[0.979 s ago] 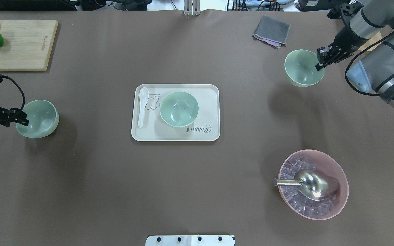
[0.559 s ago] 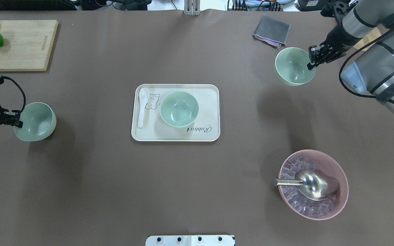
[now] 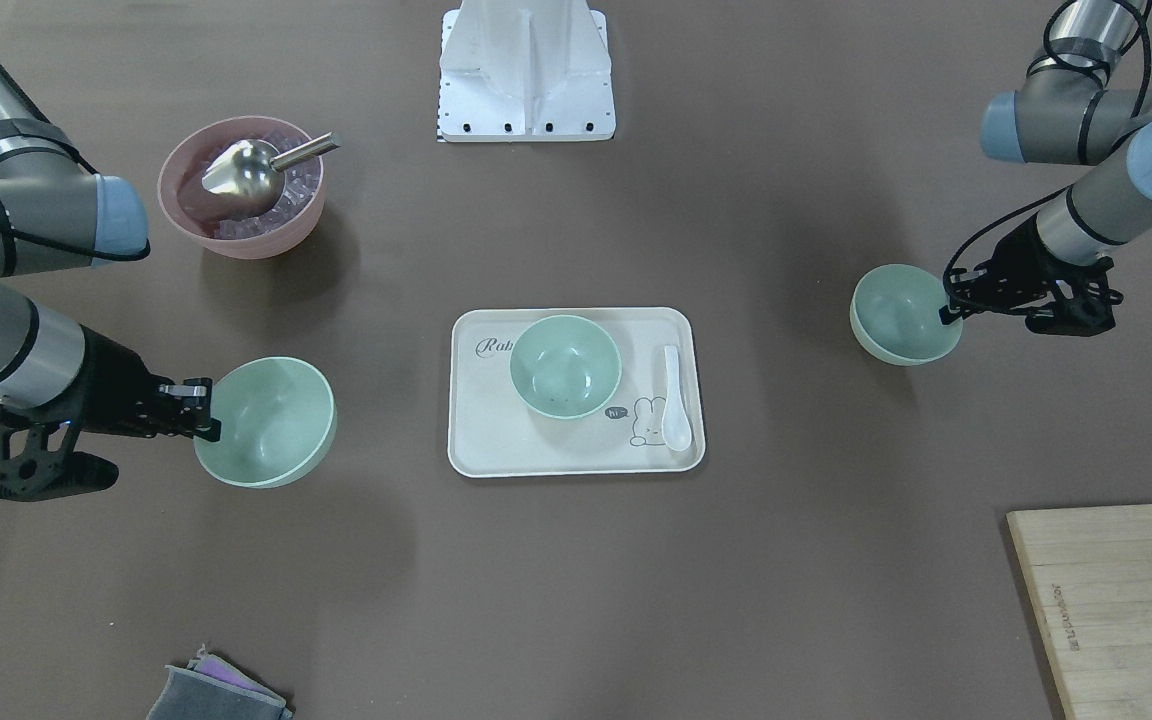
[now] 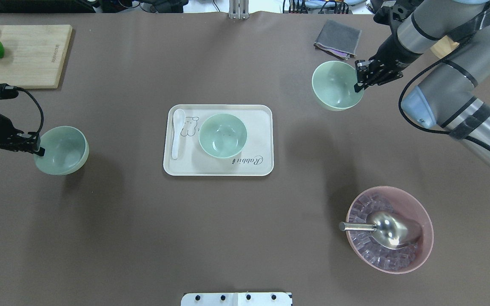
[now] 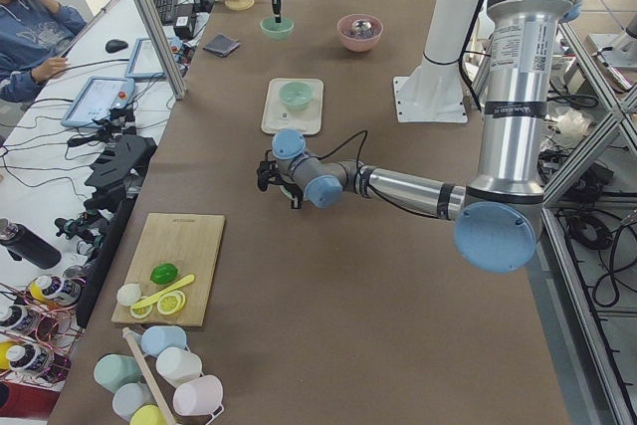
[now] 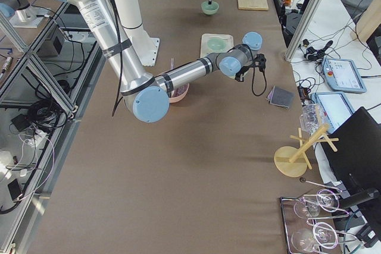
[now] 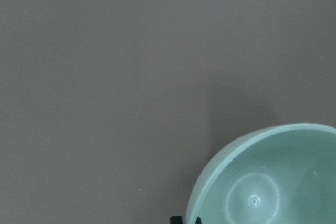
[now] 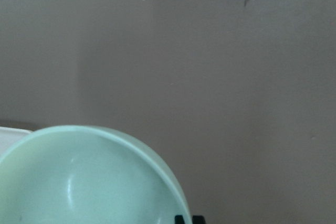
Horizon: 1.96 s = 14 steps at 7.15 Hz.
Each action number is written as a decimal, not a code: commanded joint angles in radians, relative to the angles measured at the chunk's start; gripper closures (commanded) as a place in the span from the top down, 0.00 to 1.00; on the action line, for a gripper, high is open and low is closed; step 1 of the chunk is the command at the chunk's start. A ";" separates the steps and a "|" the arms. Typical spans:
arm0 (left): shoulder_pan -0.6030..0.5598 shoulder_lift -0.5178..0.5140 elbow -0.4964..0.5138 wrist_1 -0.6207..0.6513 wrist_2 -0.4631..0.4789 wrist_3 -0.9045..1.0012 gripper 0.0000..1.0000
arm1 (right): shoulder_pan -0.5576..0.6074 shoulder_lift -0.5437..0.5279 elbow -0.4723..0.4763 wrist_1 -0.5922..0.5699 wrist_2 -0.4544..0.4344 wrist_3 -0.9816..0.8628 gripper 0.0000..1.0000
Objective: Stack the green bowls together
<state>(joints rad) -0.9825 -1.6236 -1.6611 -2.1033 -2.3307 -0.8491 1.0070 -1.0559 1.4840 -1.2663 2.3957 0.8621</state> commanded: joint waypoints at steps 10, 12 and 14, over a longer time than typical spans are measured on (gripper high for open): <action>-0.015 -0.139 -0.176 0.223 -0.029 -0.105 0.00 | -0.306 0.209 0.052 0.007 -0.245 0.489 0.00; -0.013 -0.162 -0.180 0.223 -0.058 -0.143 0.00 | -0.315 0.232 0.026 0.008 -0.247 0.491 0.00; -0.013 -0.185 -0.181 0.223 -0.073 -0.176 0.00 | -0.321 0.267 -0.019 0.008 -0.247 0.491 0.00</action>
<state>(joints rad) -0.9957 -1.7992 -1.8413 -1.8805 -2.3914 -1.0092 0.6906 -0.8134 1.4965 -1.2586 2.1495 1.3526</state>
